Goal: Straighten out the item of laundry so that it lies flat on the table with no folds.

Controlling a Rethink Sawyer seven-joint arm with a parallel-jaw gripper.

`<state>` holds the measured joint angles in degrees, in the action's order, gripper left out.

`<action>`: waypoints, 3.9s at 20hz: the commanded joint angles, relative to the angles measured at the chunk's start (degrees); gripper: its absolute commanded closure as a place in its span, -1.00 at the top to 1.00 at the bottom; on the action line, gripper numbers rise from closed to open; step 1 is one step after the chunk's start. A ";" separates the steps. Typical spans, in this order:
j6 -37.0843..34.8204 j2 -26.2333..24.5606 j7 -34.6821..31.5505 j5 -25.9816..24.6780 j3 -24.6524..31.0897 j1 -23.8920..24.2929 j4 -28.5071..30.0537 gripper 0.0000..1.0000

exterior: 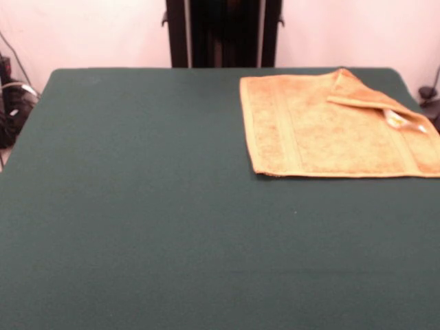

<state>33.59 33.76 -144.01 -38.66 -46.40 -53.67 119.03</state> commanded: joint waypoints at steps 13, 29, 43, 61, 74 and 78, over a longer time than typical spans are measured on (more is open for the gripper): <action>3.03 0.06 4.42 -8.19 3.31 9.33 -3.70 1.00; -9.70 5.87 -10.07 -25.58 16.73 19.69 -11.06 1.00; -25.08 11.09 -3.64 -28.96 27.89 25.12 -8.81 -1.00; -20.95 14.89 -3.66 -28.94 36.02 31.96 -6.32 -1.00; -12.39 3.46 5.94 -19.25 26.75 29.13 -11.35 -1.00; -9.41 0.64 8.02 -16.05 24.58 28.08 -12.40 -1.00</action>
<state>19.82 41.62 -144.01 -60.02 -22.59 -23.90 110.55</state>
